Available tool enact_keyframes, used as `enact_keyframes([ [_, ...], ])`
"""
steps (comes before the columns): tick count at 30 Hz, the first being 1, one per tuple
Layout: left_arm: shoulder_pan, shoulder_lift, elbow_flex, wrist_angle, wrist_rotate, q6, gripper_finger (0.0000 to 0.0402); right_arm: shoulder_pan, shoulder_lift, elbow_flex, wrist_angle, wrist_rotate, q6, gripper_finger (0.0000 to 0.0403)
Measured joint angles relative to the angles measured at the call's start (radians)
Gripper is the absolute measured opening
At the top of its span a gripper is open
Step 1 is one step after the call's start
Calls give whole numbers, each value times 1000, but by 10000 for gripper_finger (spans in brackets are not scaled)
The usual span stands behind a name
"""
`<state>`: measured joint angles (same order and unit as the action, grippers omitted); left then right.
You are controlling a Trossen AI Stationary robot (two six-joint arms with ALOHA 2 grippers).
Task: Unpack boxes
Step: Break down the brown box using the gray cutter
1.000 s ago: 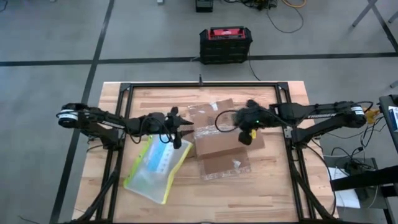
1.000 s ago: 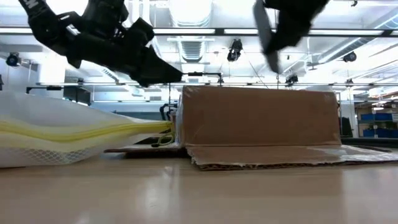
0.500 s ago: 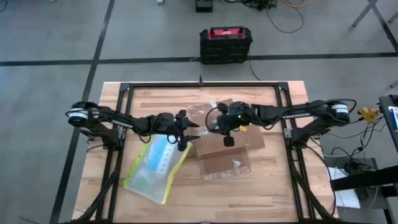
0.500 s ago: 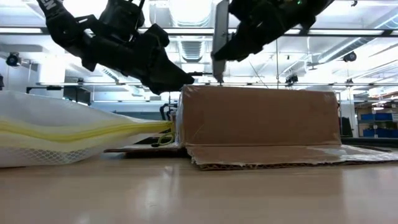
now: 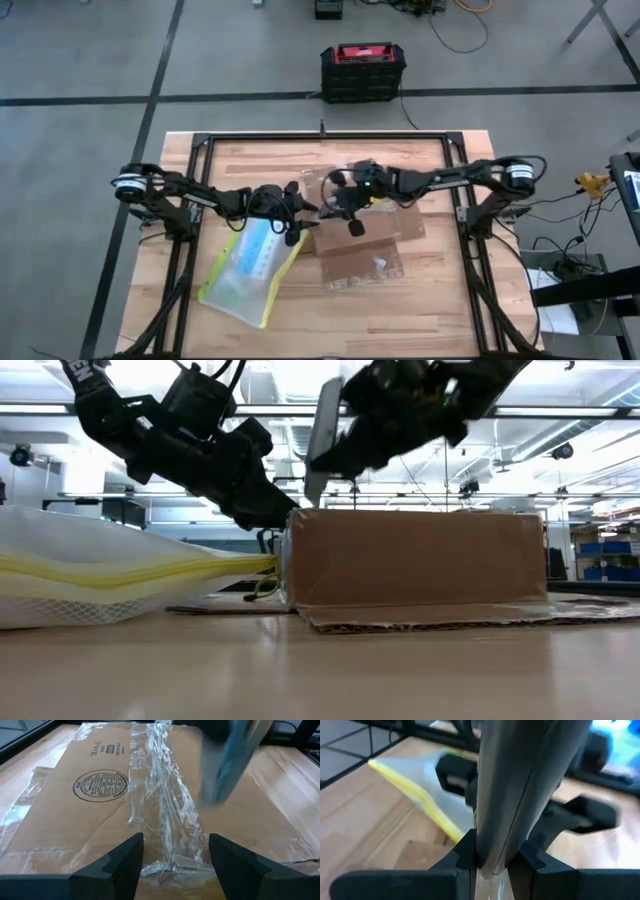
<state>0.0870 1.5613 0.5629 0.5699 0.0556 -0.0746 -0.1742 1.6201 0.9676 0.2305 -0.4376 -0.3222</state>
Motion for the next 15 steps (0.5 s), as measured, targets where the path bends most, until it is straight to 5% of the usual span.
enact_keyframes([
  [15, -25, 1, -12, -45, -15, -15, 199, 1, 87, 54, 62, -16, -29, 56],
])
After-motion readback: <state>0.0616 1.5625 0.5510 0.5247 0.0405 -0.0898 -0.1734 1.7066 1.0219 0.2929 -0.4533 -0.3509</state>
